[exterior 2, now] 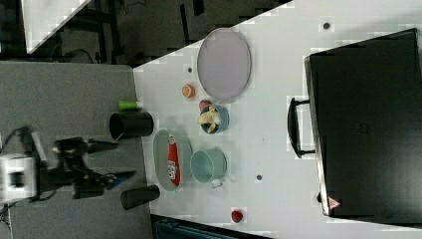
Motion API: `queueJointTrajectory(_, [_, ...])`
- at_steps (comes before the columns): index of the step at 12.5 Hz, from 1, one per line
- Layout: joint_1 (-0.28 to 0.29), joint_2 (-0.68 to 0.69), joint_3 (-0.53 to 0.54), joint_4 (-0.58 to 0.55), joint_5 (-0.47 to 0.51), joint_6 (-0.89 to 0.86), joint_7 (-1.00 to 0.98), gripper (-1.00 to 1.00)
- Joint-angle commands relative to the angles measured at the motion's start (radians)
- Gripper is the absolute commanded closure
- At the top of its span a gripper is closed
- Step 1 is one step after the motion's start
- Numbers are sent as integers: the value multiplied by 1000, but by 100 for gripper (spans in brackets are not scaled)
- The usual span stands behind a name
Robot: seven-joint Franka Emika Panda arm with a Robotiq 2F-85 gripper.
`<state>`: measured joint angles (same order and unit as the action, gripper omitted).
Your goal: Pick ketchup from strainer and place it on the table
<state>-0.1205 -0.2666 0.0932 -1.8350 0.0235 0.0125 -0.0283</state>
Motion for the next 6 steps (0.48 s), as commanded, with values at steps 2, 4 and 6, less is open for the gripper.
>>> queueJointTrajectory(2, [33, 86, 131, -4, 11, 71, 49, -100])
queueJointTrajectory(4, [43, 115, 212, -4, 11, 81, 50, -100])
queueJointTrajectory(6, [51, 148, 302, -5, 10, 88, 51, -100])
